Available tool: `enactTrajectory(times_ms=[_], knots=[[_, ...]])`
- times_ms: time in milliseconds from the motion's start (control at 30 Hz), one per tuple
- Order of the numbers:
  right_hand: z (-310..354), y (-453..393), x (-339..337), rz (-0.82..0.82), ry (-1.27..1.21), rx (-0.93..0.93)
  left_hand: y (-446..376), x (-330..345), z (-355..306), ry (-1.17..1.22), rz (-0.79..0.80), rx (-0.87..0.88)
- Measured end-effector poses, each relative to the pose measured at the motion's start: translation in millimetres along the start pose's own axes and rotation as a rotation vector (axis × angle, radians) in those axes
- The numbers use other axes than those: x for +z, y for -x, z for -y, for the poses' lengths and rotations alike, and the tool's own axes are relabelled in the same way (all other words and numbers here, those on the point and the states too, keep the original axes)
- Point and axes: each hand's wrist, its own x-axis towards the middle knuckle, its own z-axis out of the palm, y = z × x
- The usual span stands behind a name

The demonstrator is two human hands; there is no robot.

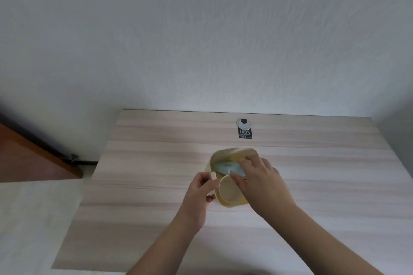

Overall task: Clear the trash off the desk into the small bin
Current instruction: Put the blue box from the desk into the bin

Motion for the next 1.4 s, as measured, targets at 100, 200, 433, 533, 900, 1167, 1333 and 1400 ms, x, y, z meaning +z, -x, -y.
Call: enactTrajectory(times_ms=[100, 200, 433, 533, 900, 1167, 1333, 1400], knots=[[1, 16, -5, 0.012, 0.089, -0.084, -2, -3, -2, 0.01, 0.019, -0.006], [10, 31, -9, -0.018, 0.115, -0.133, -1, -5, -3, 0.01, 0.058, 0.008], [11, 37, -1, -0.001, 0.24, -0.284, 5, -4, -8, 0.01, 0.088, 0.012], [13, 40, -4, 0.101, 0.195, -0.265, 11, -5, -9, -0.004, 0.084, 0.004], [2, 77, -35, -0.077, -0.3, -0.067, 16, -22, -14, 0.021, 0.078, -0.013], [-65, 113, -42, -0.027, -0.413, 0.173, 24, -28, -23, -0.104, 0.261, -0.053], [-76, 127, -18, 0.087, -0.537, 0.037, 42, -8, -29, -0.204, 0.354, -0.03], [-73, 131, -11, 0.117, -0.611, 0.007, 51, 1, -31, -0.25, 0.393, -0.022]])
